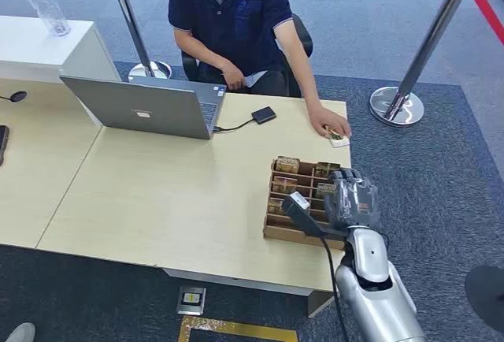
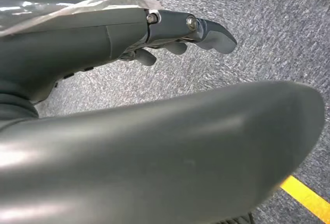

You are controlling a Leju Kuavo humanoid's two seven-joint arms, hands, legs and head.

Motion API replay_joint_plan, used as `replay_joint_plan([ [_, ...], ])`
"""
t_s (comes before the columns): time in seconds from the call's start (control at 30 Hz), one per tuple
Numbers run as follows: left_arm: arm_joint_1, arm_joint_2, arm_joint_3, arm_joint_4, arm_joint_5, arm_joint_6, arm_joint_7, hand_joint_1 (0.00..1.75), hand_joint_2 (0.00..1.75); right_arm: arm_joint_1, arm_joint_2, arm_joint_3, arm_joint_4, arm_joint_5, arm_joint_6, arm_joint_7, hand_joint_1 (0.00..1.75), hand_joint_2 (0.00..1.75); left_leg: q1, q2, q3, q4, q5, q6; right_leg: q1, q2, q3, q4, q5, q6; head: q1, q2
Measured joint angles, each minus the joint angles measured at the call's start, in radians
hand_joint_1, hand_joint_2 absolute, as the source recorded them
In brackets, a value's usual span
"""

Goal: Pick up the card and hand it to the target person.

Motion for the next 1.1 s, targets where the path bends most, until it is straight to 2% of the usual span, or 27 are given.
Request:
replay_joint_plan([
  [0.4,0.0,0.0,0.0,0.0,0.0,-0.001,0.0,0.0,0.0,-0.003,0.001,-0.006,0.012,0.001,0.0,0.0,0.76,1.75,0.0,0.0,0.0,0.0,0.0,0.0,0.0,0.0,0.0,0.0,0.0,0.0,0.0,0.0],
  [0.53,0.0,0.0,0.0,0.0,-0.003,-0.001,0.001,0.0,0.0,-0.002,0.002,-0.006,0.014,0.003,0.001,0.001,0.85,1.75,0.0,0.0,0.0,0.0,0.0,0.0,0.0,0.0,0.0,0.0,0.0,0.0,0.0,0.0],
  [0.9,0.0,0.0,0.0,0.0,-0.005,-0.001,0.003,0.0,0.0,0.009,0.001,-0.007,0.004,0.012,0.007,0.01,0.91,1.75,0.0,0.0,0.0,0.0,0.0,0.0,0.0,0.0,0.0,0.0,0.0,0.0,0.0,0.0],
  [1.1,-0.001,0.0,0.0,0.0,-0.006,-0.004,0.003,0.0,0.0,0.021,0.001,-0.008,-0.011,0.014,0.008,0.014,1.08,1.75,0.0,0.0,0.0,0.0,0.0,0.0,0.0,0.0,0.0,0.0,0.0,0.0,0.0,0.0],
])
